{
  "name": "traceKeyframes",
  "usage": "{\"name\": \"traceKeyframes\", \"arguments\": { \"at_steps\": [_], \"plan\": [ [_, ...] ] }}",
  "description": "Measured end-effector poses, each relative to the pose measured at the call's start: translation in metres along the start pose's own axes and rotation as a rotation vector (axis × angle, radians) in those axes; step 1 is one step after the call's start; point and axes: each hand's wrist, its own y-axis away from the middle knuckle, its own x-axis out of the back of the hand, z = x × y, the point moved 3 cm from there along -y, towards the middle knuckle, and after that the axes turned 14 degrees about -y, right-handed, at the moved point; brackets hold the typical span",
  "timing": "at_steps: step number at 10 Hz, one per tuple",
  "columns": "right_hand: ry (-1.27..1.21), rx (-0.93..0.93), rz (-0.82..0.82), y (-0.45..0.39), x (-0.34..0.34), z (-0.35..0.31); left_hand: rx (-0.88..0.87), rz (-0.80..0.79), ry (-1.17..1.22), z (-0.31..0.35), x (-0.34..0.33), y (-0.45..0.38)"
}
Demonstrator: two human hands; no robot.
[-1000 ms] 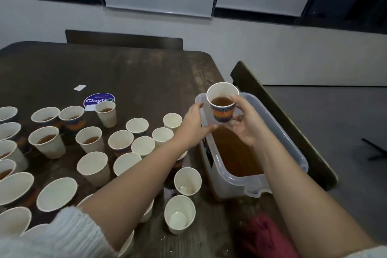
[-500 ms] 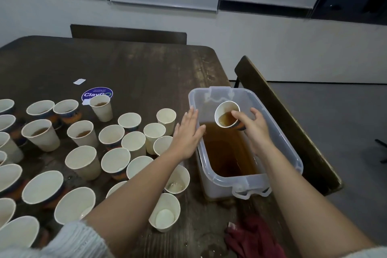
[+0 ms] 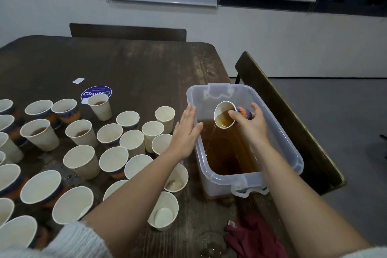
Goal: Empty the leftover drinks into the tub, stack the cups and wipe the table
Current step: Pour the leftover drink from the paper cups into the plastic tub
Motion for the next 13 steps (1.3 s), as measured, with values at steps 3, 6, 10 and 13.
{"name": "traceKeyframes", "arguments": {
  "at_steps": [3, 6, 10, 13],
  "plan": [
    [0.060, 0.044, -0.009, -0.0028, 0.0008, 0.0044, 0.004, 0.004, 0.016, -0.0005, -0.0013, -0.0010],
    [0.069, 0.074, -0.009, -0.0034, 0.0014, 0.0050, 0.002, 0.007, 0.010, -0.0020, -0.0019, -0.0021],
    [0.098, 0.123, 0.016, -0.0037, 0.0011, 0.0041, -0.002, 0.010, 0.018, -0.0011, -0.0016, -0.0017],
    [0.114, 0.164, 0.027, -0.0020, 0.0009, 0.0014, -0.016, 0.022, 0.030, -0.0028, -0.0022, -0.0018]
  ]
}}
